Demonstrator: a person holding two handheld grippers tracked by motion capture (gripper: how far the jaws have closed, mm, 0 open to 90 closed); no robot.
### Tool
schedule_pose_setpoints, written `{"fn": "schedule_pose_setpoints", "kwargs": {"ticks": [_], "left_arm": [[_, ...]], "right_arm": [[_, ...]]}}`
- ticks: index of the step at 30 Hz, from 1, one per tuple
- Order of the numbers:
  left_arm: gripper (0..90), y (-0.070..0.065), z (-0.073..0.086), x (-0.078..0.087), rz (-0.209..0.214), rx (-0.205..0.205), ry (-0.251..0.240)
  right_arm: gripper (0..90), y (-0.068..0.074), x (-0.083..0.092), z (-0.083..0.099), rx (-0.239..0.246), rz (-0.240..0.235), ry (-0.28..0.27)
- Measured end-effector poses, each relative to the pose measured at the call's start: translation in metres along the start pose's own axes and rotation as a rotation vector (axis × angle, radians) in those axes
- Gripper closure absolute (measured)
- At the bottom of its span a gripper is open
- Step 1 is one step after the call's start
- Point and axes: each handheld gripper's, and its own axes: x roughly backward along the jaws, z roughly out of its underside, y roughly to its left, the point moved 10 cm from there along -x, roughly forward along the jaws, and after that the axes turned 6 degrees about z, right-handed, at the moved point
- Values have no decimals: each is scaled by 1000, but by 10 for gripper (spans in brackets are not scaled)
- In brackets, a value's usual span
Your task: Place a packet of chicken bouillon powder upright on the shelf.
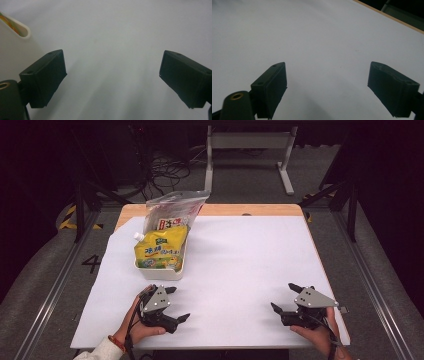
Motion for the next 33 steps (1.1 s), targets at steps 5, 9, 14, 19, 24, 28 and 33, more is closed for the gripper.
{"fn": "schedule_pose_setpoints", "kwargs": {"ticks": [5,9,14,19,24,28,33], "left_arm": [[78,0,-2,0,8,-1,-4],[77,-1,-1,-4,15,-17,16],[77,1,-4,-5,16,-18,8],[78,2,-4,-5,18,-20,6],[79,1,-4,-6,21,-24,11],[79,2,-5,-4,18,-16,0],[78,3,-6,-2,15,-18,-6]], "right_arm": [[152,2,2,0,4,0,-2],[152,1,3,3,0,4,0],[152,0,3,5,-7,5,2],[152,1,3,7,-3,3,7],[162,1,3,8,0,2,12],[155,2,3,7,-4,3,10],[152,1,4,7,-7,4,6]]}}
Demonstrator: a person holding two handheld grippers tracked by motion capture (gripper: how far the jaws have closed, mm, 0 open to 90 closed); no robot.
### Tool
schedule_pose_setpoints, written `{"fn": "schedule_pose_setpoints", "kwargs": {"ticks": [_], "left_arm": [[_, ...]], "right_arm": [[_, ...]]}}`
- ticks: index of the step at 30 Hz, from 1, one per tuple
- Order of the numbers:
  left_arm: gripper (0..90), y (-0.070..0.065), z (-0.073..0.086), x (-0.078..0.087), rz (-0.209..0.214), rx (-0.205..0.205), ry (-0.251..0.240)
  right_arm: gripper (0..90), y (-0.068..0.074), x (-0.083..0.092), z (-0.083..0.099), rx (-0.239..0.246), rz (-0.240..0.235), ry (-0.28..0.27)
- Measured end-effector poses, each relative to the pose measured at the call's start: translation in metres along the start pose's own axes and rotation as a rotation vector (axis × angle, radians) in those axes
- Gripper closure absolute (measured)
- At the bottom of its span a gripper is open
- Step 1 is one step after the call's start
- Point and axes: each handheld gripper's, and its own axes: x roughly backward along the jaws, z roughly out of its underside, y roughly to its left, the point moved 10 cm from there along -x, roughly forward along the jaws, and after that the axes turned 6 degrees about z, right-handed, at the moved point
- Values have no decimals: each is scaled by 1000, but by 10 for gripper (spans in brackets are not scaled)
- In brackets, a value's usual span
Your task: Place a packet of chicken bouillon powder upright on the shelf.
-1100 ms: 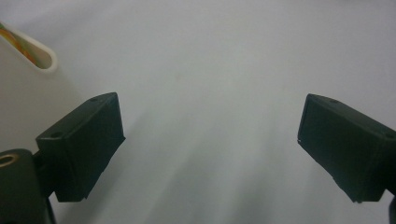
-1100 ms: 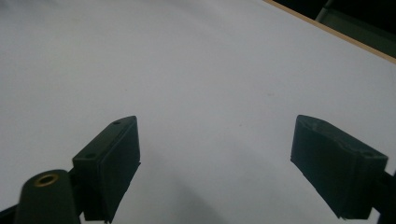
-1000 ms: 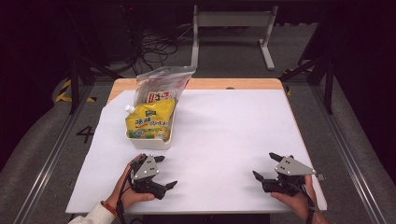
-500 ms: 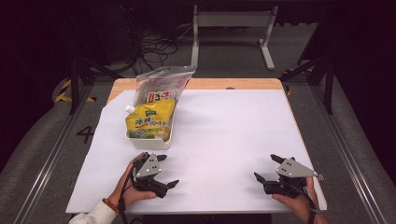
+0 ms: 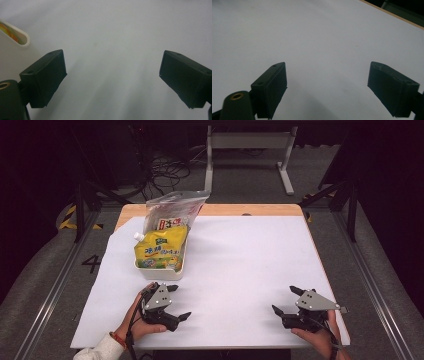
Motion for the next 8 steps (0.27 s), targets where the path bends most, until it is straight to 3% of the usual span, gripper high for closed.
{"fn": "schedule_pose_setpoints", "kwargs": {"ticks": [8], "left_arm": [[78,2,-1,-1,-4,6,0]], "right_arm": [[149,1,1,0,8,-1,-5]]}}
